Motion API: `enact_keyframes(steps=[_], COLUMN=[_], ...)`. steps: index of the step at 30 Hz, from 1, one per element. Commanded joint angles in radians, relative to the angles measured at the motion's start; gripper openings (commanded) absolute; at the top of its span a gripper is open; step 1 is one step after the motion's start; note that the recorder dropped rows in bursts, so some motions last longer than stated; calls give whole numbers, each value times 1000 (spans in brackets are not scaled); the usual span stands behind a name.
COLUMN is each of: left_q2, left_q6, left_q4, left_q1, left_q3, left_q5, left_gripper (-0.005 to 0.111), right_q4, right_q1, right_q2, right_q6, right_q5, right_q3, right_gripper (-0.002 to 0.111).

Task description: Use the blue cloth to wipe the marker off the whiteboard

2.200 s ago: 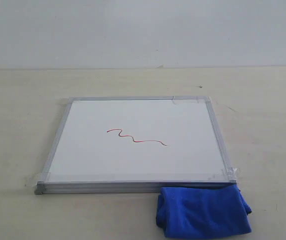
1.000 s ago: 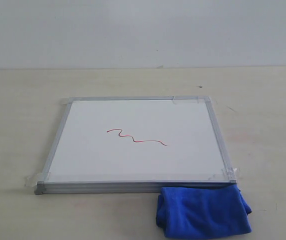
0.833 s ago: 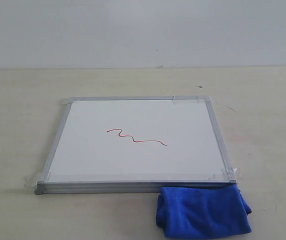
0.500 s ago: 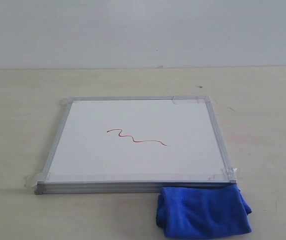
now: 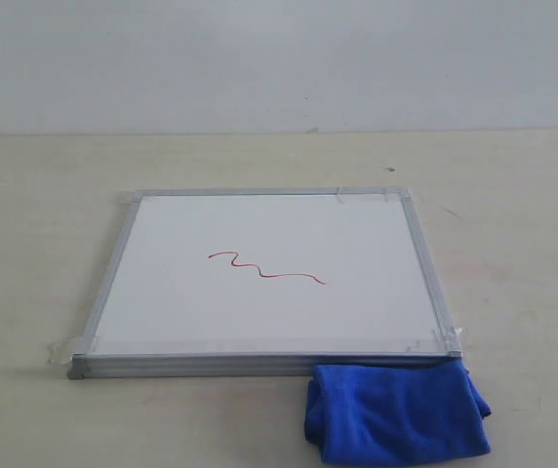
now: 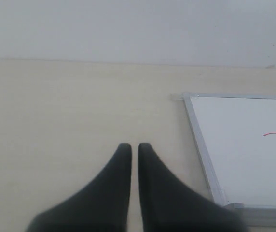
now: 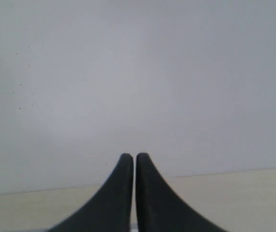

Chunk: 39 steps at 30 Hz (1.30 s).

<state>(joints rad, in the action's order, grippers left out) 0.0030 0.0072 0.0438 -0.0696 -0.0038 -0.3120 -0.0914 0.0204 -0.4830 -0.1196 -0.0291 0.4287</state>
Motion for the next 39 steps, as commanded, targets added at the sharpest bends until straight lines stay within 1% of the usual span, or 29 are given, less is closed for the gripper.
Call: enact_keyframes(steps=[1,2,4,5,8,11,16,20,26,31,33,38,39], left_q2=[-3,-3,-3,-3,-3,-3,-3,-3,-3,-3,-3,-3,-3], left_q6=[0,0,0,0,0,0,0,0,0,0,0,0,0], left_q4=[-3,-3,-3,-3,-3,-3,-3,-3,-3,-3,-3,-3,-3], left_q1=[-1,-1,-1,-1,-1,-1,-1,-1,-1,-1,-1,-1,-1], left_q3=[4,4,4,4,4,4,4,4,4,4,4,4,4], left_q5=[13,13,13,13,13,13,13,13,13,13,13,13,13], left_gripper=[5,5,5,5,5,5,5,5,5,5,5,5,5], right_q4=[1,1,1,1,1,1,-3,-3,-8,-8,-10,-18,-20], right_q1=[0,1,36,87,177,260,374,443,513,537,537,537,537], right_q2=[-153,-191,-300,-363,-455,-536,-671,-788,-934,-1037,-1068,-1114,-1121], right_q6=[31,65,203,318,509,630,687,730,723,723,720,657,641], right_q5=[17,37,115,207,350,464,715,876,911,914,918,930,931], right_q3=[27,42,109,168,270,366,507,558,560,560,560,560,560], right_gripper=[0,0,0,0,0,0,0,0,0,1,9,46,51])
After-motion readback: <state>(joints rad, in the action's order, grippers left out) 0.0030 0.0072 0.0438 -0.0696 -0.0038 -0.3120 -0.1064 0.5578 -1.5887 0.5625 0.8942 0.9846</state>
